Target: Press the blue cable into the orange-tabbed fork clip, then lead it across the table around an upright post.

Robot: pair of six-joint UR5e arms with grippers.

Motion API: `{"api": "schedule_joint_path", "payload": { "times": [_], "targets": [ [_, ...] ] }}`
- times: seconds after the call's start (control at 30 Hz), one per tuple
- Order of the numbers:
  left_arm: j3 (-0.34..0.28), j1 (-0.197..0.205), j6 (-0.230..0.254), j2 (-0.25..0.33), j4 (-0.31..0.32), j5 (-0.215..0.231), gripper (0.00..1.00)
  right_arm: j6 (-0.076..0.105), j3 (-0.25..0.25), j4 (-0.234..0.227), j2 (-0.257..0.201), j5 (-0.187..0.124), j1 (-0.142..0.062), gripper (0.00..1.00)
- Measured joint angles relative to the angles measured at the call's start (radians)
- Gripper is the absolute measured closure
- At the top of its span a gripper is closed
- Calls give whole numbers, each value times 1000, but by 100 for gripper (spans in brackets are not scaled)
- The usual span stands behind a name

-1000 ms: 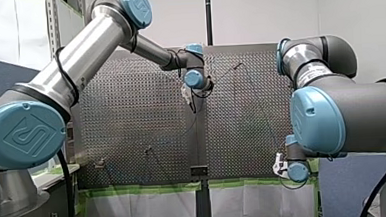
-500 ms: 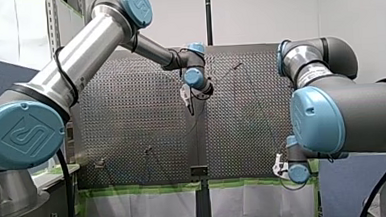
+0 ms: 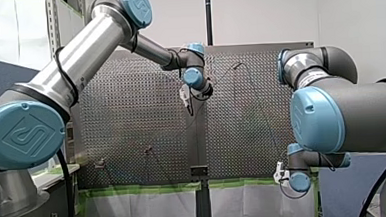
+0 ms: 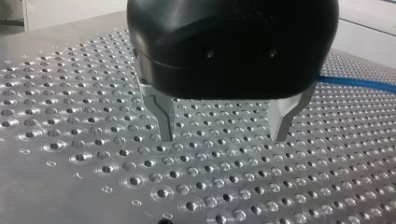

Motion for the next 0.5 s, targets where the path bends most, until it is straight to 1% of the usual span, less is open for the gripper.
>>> {"api": "schedule_joint_path", "payload": {
  "times": [0.17, 0.27, 0.37, 0.43, 0.47, 0.5],
  "targets": [
    [0, 0, 0, 0, 1, 9, 2, 0, 0, 0, 4, 12, 0, 100],
    [0, 1, 0, 0, 1, 11, 2, 0, 8, -2, 4, 30, -1, 100],
    [0, 1, 0, 0, 1, 12, 2, 1, 27, -17, 4, 45, -5, 100],
    [0, 2, 0, 0, 1, 12, 2, 5, 43, -31, 4, 59, -10, 100],
    [0, 3, 0, 0, 1, 12, 2, 9, 51, -39, 4, 64, -13, 100],
    [0, 3, 0, 0, 1, 12, 2, 18, 62, -50, 4, 69, -18, 100]
  ]
}}
